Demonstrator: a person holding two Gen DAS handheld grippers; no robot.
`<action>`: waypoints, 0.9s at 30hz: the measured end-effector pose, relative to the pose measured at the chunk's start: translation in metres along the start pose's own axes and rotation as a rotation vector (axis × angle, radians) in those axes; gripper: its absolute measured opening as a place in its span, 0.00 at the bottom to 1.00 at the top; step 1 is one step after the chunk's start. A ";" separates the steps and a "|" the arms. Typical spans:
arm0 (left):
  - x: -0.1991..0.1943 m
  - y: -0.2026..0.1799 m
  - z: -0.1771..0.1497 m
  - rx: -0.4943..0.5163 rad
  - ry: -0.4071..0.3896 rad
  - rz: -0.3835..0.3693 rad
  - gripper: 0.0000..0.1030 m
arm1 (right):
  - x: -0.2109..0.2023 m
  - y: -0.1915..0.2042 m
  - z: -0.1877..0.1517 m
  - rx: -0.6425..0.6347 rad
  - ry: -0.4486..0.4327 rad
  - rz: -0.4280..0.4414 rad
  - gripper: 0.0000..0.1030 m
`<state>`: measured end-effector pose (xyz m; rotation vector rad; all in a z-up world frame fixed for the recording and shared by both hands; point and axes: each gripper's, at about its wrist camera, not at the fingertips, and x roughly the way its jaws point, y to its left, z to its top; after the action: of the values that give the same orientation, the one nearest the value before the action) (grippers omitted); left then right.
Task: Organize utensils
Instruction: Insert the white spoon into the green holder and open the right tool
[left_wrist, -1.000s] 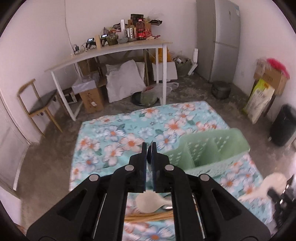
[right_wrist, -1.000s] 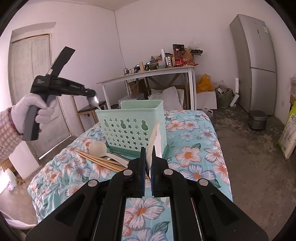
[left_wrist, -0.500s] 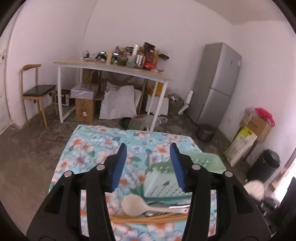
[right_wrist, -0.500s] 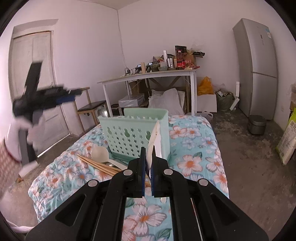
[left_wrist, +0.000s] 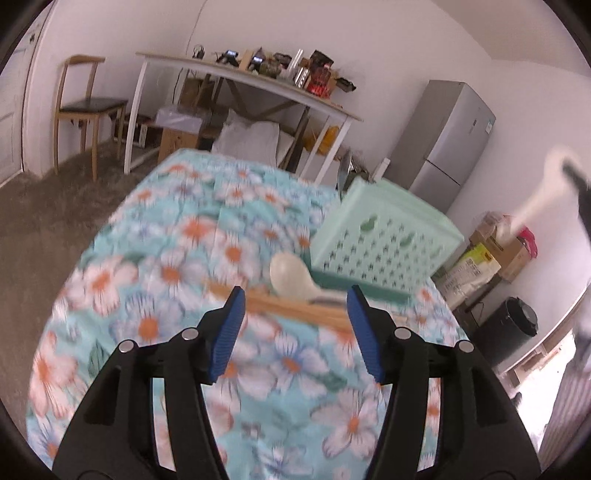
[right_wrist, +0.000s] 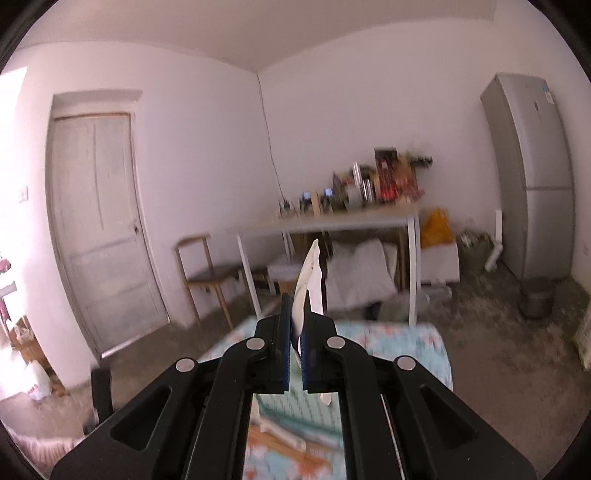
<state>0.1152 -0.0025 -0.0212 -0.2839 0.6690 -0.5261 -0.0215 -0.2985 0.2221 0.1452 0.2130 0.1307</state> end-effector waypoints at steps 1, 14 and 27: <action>0.000 0.001 -0.005 -0.004 0.005 -0.003 0.53 | 0.003 0.001 0.006 -0.011 -0.009 -0.006 0.04; 0.004 0.009 -0.026 -0.016 0.042 -0.034 0.53 | 0.117 -0.023 -0.029 0.045 0.183 0.002 0.05; 0.000 0.014 -0.027 -0.051 0.030 -0.021 0.57 | 0.126 -0.028 -0.054 0.016 0.244 -0.094 0.51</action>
<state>0.1030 0.0071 -0.0476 -0.3318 0.7100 -0.5344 0.0915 -0.3013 0.1400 0.1349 0.4641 0.0524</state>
